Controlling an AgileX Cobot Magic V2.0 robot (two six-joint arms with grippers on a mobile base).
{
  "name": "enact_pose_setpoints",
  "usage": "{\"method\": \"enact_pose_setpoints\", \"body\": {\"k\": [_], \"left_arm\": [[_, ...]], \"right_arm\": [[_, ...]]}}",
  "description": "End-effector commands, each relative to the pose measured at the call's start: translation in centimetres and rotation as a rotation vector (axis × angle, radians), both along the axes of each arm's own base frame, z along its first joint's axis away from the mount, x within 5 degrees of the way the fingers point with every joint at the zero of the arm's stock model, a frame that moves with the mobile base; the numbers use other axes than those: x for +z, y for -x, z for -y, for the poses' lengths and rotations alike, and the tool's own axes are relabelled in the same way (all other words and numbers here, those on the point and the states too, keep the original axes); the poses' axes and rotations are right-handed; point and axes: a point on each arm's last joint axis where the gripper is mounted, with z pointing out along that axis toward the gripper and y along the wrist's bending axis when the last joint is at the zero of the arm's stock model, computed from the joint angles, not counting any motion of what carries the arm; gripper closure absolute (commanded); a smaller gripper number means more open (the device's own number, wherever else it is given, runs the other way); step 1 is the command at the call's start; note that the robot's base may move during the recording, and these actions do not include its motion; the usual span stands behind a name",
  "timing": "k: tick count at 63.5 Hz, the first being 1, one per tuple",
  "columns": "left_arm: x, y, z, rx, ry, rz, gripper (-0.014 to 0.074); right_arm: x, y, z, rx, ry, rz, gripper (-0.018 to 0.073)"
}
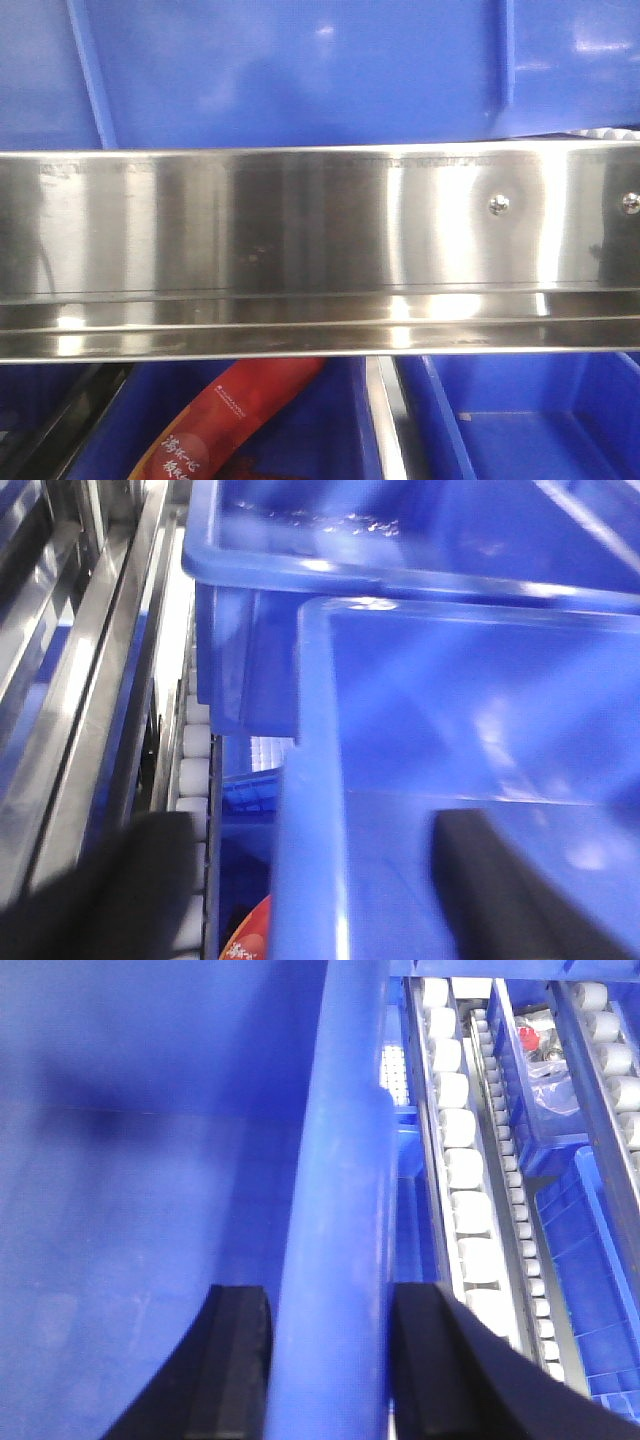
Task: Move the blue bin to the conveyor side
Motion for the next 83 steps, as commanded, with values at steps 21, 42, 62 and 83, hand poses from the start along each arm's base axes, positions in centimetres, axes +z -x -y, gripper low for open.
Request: {"method": "enact_pose_setpoints", "body": {"k": [21,42,62,83], "left_arm": [[-2.6,-2.5,0.4,-0.05,0.001,-0.145,0.0179],[-3.3,-3.0,0.6,-0.064,0.019,-0.17,0.0228],[-3.7,-2.6,0.7,-0.093,0.009,-0.228,0.0228],[-3.8,-2.5,0.8,-0.101,0.008,-0.253,0.0248]], "right_arm": [[0.4,0.2,0.0,0.012,0.008,0.024,0.0629],[0.4,0.2,0.0,0.012,0.008,0.024,0.0629],[0.4,0.2,0.0,0.012,0.008,0.024,0.0629],[0.4,0.2,0.0,0.012,0.008,0.024,0.0629]]}}
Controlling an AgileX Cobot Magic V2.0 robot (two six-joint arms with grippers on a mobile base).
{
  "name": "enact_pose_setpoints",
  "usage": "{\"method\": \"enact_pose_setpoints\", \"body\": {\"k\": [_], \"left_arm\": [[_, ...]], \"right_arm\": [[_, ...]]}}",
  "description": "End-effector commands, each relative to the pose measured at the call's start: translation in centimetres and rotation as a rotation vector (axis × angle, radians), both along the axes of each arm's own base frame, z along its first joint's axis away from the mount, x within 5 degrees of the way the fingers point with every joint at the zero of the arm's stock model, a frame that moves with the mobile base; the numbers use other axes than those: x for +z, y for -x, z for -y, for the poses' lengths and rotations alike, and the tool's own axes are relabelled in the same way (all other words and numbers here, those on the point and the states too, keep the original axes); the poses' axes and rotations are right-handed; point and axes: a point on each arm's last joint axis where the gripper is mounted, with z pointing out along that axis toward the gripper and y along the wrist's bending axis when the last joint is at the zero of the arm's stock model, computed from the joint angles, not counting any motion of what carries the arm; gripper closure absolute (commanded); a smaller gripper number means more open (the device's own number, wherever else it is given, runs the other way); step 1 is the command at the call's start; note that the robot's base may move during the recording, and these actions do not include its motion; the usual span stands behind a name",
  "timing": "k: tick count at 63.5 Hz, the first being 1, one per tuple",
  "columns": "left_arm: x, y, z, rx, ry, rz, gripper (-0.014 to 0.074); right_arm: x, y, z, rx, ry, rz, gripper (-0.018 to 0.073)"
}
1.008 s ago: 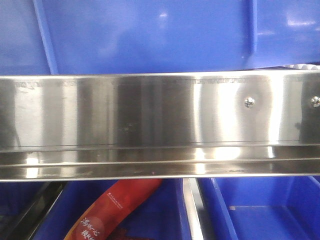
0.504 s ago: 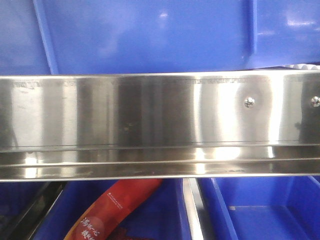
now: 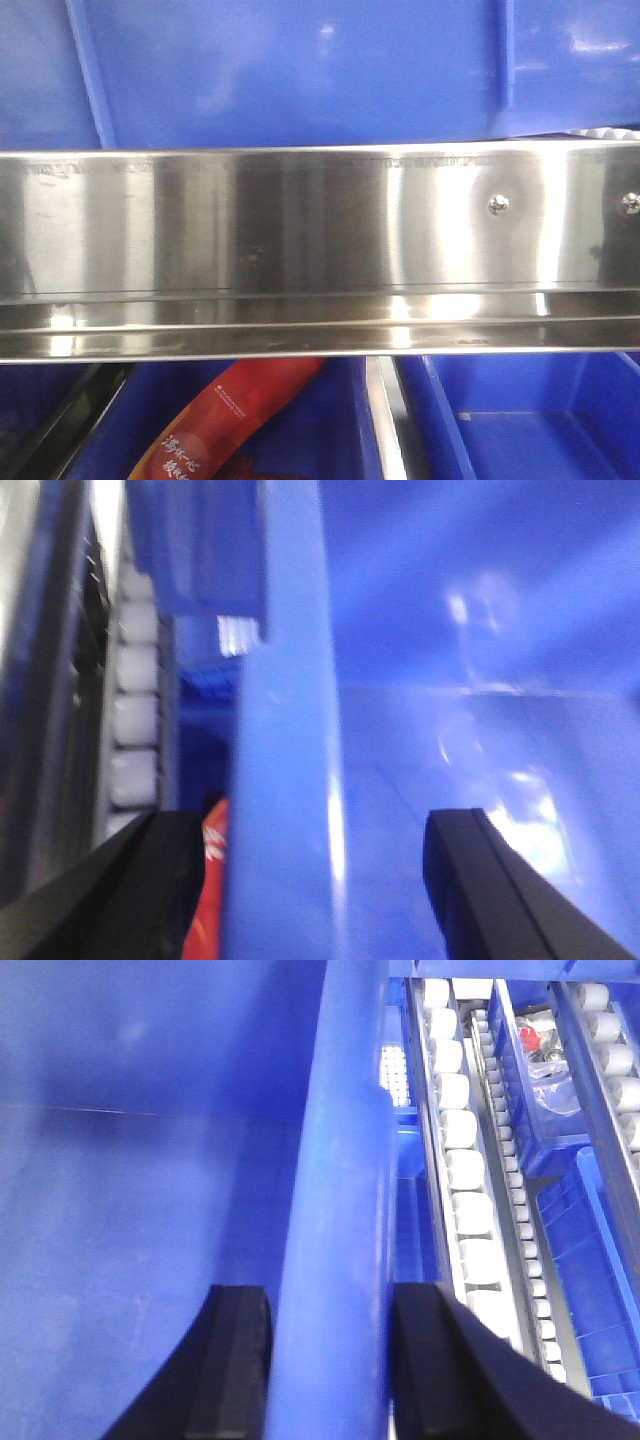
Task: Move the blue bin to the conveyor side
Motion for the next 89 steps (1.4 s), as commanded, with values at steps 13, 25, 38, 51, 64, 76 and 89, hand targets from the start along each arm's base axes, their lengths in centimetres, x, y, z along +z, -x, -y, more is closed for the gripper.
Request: {"method": "enact_pose_setpoints", "body": {"k": [13,25,38,51,64,76,89], "left_arm": [[0.0,0.2,0.0,-0.017,-0.024,-0.015,0.0332],[0.5,0.2,0.0,-0.016,-0.024,0.004,0.0475],[1.4,0.1,0.1,-0.018,-0.025,0.027,0.0617],[1.3,0.3,0.1,-0.023,-0.029,0.004,0.0615],[1.2,0.3,0.1,-0.024,-0.028,0.0,0.0615],[1.2,0.4,0.1,-0.026,-0.028,-0.005,0.0615],[1.2,0.4,0.1,-0.027,-0.028,-0.009,0.0615]], "right_arm": [[0.4,0.2,0.0,0.013,0.009,0.024,0.0629],[0.4,0.2,0.0,0.013,0.009,0.024,0.0629],[0.4,0.2,0.0,0.013,0.009,0.024,0.0629],[0.4,0.2,0.0,0.013,0.009,0.024,0.0629],[0.4,0.2,0.0,0.013,0.009,0.024,0.0629],[0.4,0.2,0.0,0.013,0.009,0.024,0.0629],[0.4,0.2,0.0,0.013,0.009,0.024,0.0629]]}}
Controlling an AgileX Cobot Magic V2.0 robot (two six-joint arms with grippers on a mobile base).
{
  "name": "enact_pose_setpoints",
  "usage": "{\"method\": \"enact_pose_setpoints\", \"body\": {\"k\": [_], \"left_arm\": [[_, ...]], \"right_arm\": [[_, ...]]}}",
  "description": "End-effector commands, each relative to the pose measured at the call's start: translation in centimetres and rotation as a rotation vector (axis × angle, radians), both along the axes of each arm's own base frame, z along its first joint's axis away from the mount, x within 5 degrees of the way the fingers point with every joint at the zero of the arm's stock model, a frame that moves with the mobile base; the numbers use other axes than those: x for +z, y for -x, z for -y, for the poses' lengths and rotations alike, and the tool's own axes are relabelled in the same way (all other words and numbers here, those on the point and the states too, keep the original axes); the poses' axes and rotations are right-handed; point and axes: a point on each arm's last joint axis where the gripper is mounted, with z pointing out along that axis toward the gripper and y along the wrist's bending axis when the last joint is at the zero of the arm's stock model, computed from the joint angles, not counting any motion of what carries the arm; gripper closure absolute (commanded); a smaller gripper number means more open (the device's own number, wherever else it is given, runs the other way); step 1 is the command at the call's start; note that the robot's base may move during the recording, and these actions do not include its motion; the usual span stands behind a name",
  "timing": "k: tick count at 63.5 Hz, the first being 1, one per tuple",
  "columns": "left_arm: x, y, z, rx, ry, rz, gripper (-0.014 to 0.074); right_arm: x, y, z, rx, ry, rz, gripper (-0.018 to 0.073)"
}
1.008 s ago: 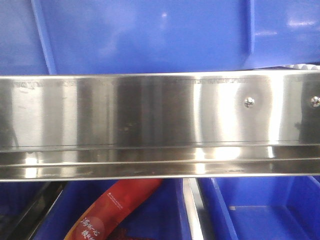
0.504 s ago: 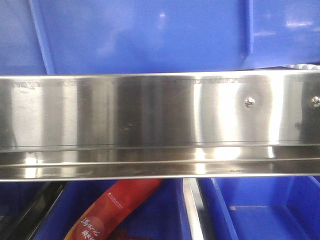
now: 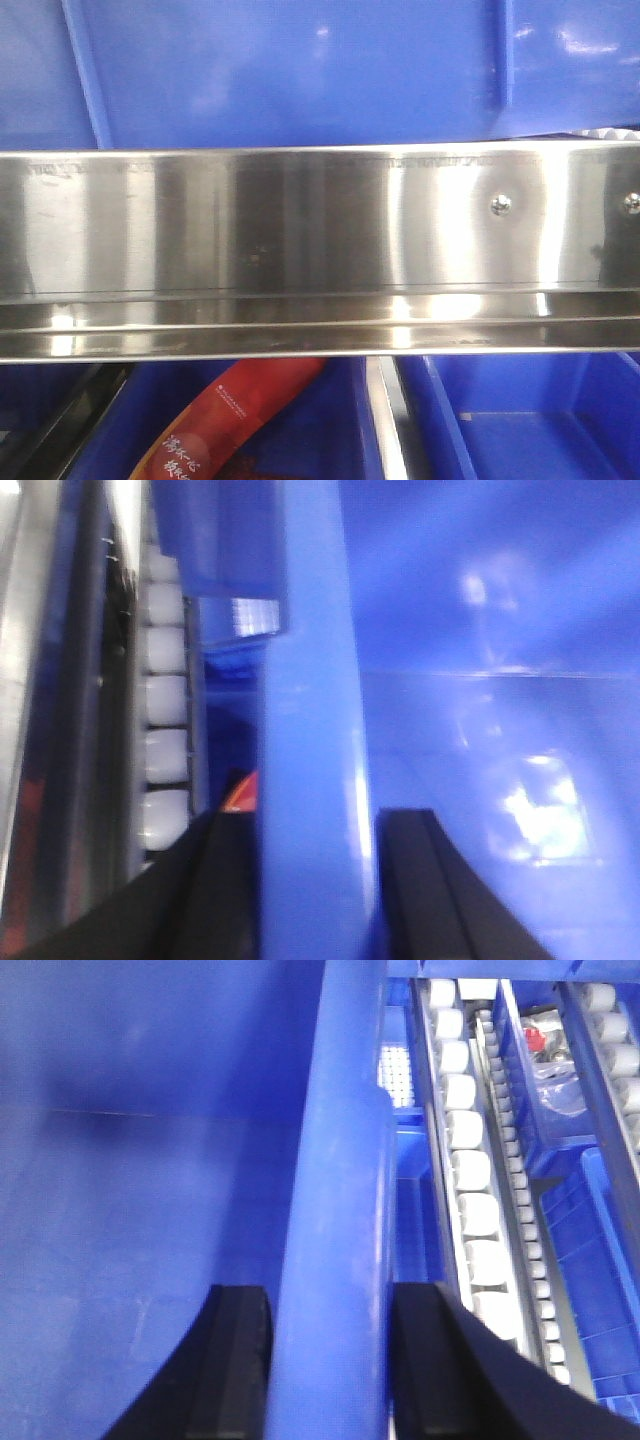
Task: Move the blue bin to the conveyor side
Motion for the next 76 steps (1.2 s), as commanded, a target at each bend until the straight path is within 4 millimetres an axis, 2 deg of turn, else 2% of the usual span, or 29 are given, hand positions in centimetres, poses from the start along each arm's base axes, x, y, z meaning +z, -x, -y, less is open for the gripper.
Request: {"method": "enact_pose_setpoints", "body": {"k": [1,22,30,52,76], "left_arm": [[0.5,0.3,0.3,-0.017,0.013,0.009,0.0615],[0.5,0.3,0.3,-0.017,0.013,0.007,0.0615],[1.1,0.8,0.3,-0.017,0.013,0.025,0.0615],[4.9,4.1,0.3,-0.012,-0.005,0.132,0.0615],[9.1,8.7,0.3,-0.012,-0.006,0.262,0.0615]], "right_arm": [[0.4,0.2,0.1,0.013,0.011,0.021,0.0629],[0.4,0.2,0.1,0.013,0.011,0.021,0.0629],[0.7,0.4,0.1,0.013,0.008,0.032,0.0629],[2.2,1.7,0.5,0.011,-0.009,0.078,0.0629],[5.4,4.6,1.3,0.02,-0.063,0.18,0.0629]]}}
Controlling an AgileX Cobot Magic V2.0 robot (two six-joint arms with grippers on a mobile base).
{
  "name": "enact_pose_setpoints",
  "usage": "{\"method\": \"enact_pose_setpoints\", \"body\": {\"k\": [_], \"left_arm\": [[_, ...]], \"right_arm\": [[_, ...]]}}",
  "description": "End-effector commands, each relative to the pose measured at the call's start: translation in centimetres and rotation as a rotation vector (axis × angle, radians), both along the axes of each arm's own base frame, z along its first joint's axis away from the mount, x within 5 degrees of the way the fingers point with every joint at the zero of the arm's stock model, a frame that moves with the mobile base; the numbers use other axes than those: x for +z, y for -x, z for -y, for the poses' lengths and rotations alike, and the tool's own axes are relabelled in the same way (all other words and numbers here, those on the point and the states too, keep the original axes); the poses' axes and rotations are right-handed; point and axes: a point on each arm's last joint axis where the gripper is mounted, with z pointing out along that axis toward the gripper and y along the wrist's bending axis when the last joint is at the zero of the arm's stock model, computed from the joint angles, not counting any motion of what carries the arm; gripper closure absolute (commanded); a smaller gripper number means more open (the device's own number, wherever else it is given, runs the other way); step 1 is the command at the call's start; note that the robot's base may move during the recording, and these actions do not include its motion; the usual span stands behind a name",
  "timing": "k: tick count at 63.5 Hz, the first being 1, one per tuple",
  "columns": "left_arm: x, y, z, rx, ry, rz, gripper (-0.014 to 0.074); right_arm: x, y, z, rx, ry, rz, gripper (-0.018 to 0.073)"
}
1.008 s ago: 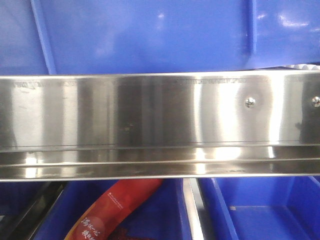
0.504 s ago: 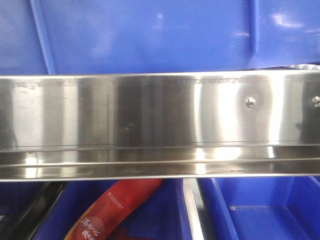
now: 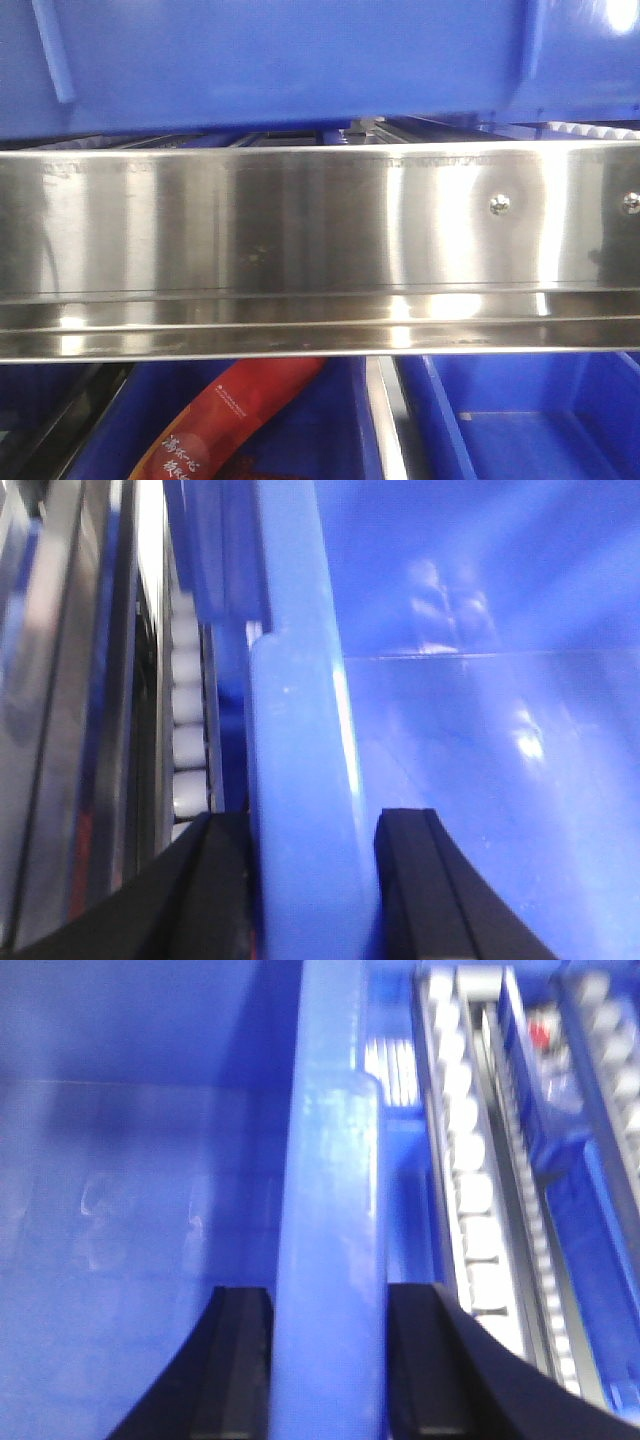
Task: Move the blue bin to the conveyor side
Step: 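Lift the blue bin with both grippers off the roller shelf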
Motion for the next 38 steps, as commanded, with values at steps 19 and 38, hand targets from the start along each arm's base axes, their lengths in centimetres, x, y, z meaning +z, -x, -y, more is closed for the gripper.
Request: {"method": "enact_pose_setpoints", "body": {"k": [19,38], "left_arm": [[4.5,5.4,0.5,-0.017,0.033,0.148,0.0615],[4.5,8.1,0.1,-0.005,-0.024,0.091,0.0615]], "right_arm": [[2.6,3.5,0.6,0.04,-0.078,0.135,0.0629],[2.8,5.3,1.1,0.045,-0.098,0.203,0.0629]]}}
